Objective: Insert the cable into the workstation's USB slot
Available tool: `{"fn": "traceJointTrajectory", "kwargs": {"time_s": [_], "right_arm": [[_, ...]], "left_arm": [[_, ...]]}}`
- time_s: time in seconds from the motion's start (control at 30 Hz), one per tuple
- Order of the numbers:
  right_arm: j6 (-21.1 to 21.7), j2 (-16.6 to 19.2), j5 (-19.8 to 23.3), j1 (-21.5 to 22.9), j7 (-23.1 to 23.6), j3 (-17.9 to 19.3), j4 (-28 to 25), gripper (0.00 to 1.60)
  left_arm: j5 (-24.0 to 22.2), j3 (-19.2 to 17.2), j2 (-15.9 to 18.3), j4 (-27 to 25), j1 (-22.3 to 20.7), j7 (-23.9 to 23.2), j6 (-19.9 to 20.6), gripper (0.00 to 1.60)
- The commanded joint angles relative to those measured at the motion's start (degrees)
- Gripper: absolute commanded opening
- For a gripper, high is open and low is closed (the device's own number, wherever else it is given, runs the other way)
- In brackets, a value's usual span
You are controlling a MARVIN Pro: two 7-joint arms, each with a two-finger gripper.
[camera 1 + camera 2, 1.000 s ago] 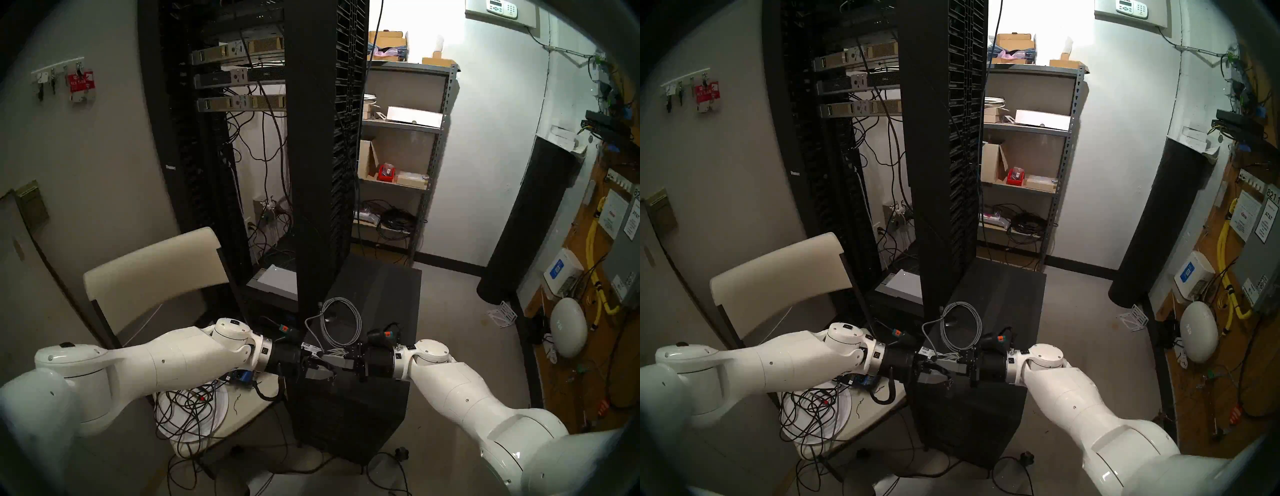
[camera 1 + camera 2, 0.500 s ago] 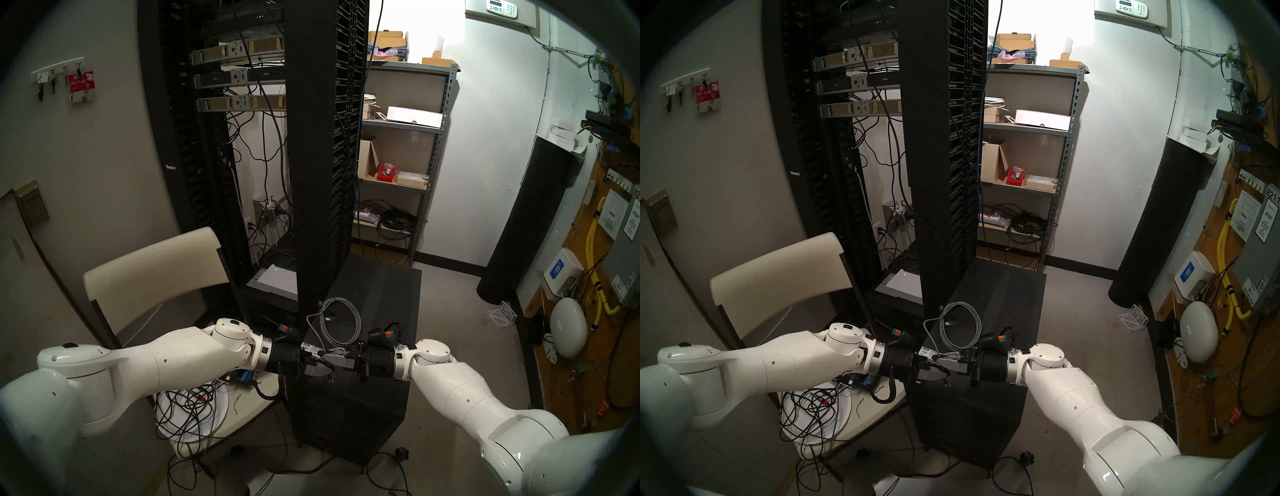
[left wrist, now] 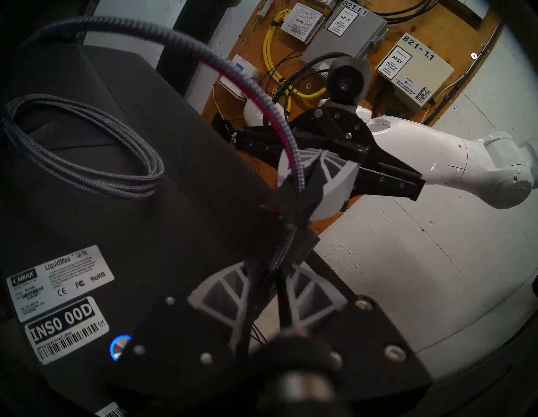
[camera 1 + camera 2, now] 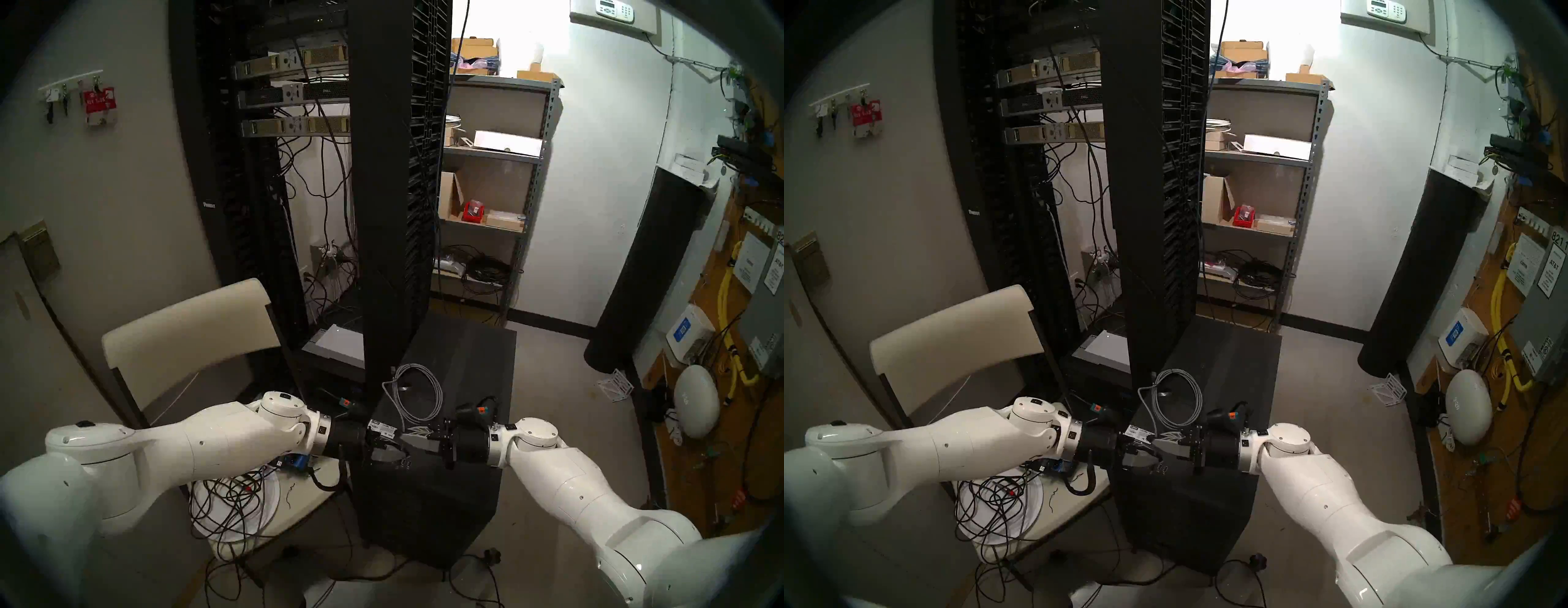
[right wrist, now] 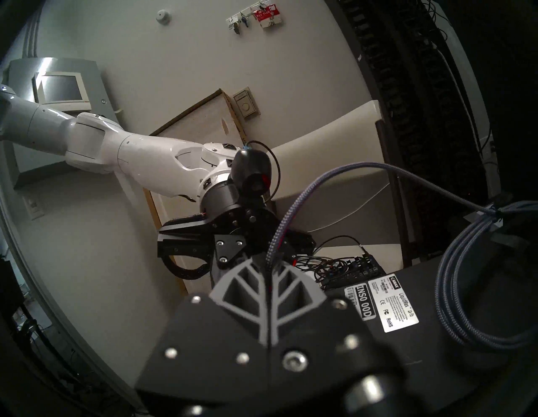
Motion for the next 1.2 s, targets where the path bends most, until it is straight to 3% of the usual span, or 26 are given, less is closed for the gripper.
{"fn": "traceJointTrajectory", "kwargs": {"time_s": [0.0, 0.17, 0.2, 0.27, 0.33, 0.63, 0.8, 0.93, 1.03, 1.17], "right_arm": [[0.04, 0.76, 0.68, -0.95, -0.36, 0.96, -3.49, 0.0], [-0.47, 0.96, 0.27, -1.24, -1.46, 1.26, -4.54, 0.0], [-0.51, 0.98, 0.2, -1.32, -1.67, 1.3, -4.74, 0.0], [-0.79, 0.98, 0.11, -1.5, -2.14, 1.46, -5.23, 0.0], [-1.36, 0.93, -0.04, -1.81, -2.98, 1.71, -5.89, 0.0], [-4.1, 0.39, -1.71, -2.57, -7.16, 2.07, -8.53, 0.0], [-4.68, 0.01, -2.63, -2.84, -8.93, 1.95, -9.6, 0.0], [-4.75, -0.38, -3.15, -3.03, -9.73, 2.04, -10.04, 0.0], [-4.8, -0.47, -3.39, -3.37, -10.31, 2.34, -10.45, 0.0], [-5.06, -0.13, -3.49, -3.95, -11.01, 2.93, -11.26, 0.0]], "left_arm": [[-0.36, -0.17, -0.44, 0.68, -0.08, -0.21, 0.3, 0.64], [-1.24, -0.38, -0.64, 0.59, 0.52, 0.2, 0.75, 0.85], [-1.27, -0.38, -0.6, 0.35, 0.58, 0.37, 0.77, 1.1], [-1.89, -0.6, -0.59, -0.07, 0.89, 0.45, 1.08, 1.25], [-2.01, -0.65, -0.53, -0.5, 0.99, 0.78, 1.14, 1.22], [-5.34, -2.49, 1.38, -4.43, 2.7, 2.25, 1.9, 1.4], [-8.57, -4.65, 3.06, -7.73, 4.74, 6.25, 1.75, 1.46], [-12.95, -6.2, 3.17, -8.06, 5.62, 10.31, 5.44, 1.6], [-13.96, -6.07, 4.69, -10.15, 5.73, 13.95, 7.86, 1.6], [-14.68, -6.3, 5.73, -11.43, 6.38, 16.76, 7.99, 1.6]]}}
